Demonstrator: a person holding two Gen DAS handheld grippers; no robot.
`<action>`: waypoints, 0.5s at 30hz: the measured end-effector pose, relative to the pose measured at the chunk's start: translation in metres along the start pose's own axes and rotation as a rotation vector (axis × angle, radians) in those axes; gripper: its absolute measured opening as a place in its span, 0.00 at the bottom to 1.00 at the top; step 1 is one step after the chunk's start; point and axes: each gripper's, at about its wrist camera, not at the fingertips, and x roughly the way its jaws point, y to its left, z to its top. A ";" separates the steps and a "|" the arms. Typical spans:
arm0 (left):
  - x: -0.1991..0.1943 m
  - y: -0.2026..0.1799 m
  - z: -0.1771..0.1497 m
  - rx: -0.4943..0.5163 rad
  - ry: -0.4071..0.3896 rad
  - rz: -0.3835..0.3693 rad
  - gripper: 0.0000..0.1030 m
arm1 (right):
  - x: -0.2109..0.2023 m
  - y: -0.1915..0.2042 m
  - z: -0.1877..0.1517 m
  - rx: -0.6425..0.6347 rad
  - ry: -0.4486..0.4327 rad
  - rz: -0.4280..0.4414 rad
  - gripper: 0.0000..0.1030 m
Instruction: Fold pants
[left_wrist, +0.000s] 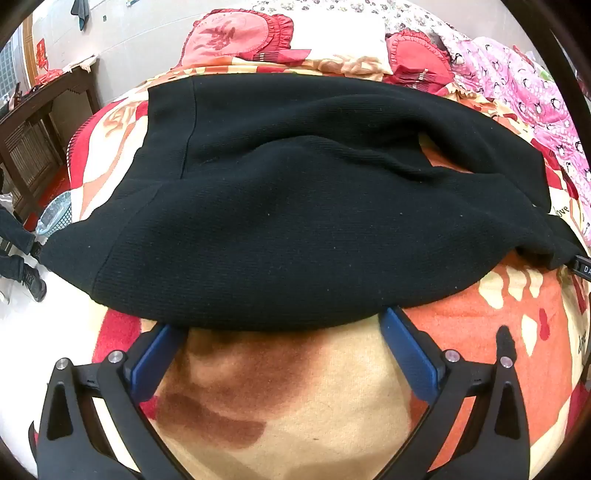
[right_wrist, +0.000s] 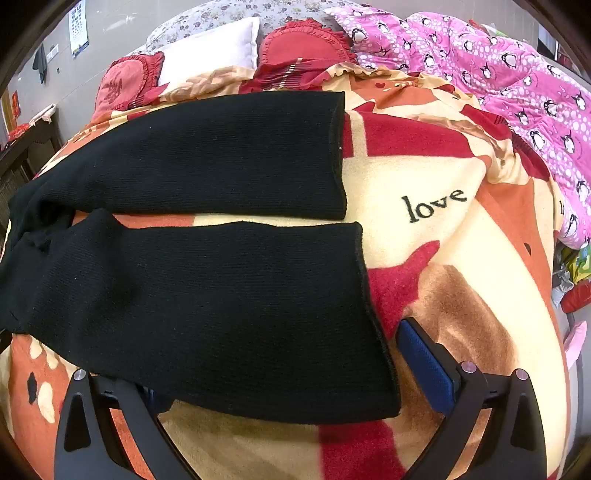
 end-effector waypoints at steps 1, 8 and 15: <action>0.000 0.000 0.000 -0.001 0.000 0.000 1.00 | 0.000 0.000 0.000 -0.001 -0.001 -0.002 0.99; -0.006 0.002 -0.002 -0.015 0.025 -0.017 1.00 | 0.000 0.000 0.000 0.004 0.000 -0.004 0.99; -0.042 0.007 -0.008 -0.051 -0.072 -0.034 1.00 | -0.011 0.002 -0.006 0.029 0.067 -0.007 1.00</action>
